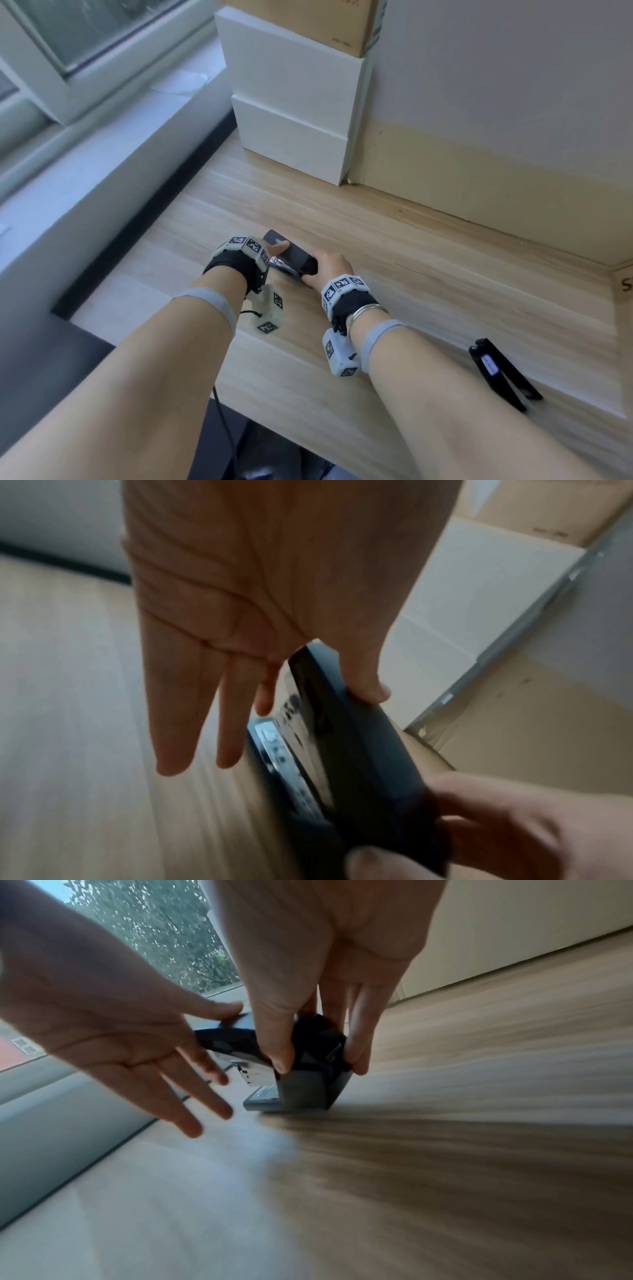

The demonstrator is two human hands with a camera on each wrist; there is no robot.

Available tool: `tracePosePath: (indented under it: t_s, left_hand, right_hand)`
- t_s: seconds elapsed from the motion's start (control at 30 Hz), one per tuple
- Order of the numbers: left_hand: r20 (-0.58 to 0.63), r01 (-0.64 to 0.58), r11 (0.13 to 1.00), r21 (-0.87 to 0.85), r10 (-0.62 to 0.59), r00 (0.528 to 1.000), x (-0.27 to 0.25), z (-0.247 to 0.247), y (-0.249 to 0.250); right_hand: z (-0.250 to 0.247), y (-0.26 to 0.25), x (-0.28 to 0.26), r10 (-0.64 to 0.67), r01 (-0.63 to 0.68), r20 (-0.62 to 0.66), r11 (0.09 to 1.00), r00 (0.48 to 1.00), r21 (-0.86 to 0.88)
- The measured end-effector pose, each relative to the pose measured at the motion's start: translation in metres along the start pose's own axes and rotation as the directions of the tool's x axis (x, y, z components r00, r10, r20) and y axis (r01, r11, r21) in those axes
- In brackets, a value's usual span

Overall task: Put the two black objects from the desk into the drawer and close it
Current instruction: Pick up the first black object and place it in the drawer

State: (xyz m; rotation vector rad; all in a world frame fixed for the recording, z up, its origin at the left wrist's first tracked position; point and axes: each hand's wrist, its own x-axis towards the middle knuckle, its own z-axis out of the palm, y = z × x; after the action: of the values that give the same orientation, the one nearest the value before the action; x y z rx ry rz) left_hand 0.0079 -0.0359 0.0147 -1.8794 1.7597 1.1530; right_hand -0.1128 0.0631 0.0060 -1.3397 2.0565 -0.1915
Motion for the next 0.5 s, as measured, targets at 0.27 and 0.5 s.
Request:
tracePosePath:
  t_s: [0.27, 0.5]
  left_hand:
    - [-0.084, 0.064, 0.858, -0.510, -0.124, 0.989, 0.011, 0.019, -0.006]
    - [-0.277, -0.098, 0.875, -0.473, -0.043, 0.960, -0.057, 0.008, -0.007]
  right_hand:
    - [0.009, -0.008, -0.027, -0.130, 0.128, -0.053, 0.991, 0.990, -0.047]
    - [0.026, -0.005, -0.047, -0.252, 0.253, -0.060, 0.968, 0.966, 0.008]
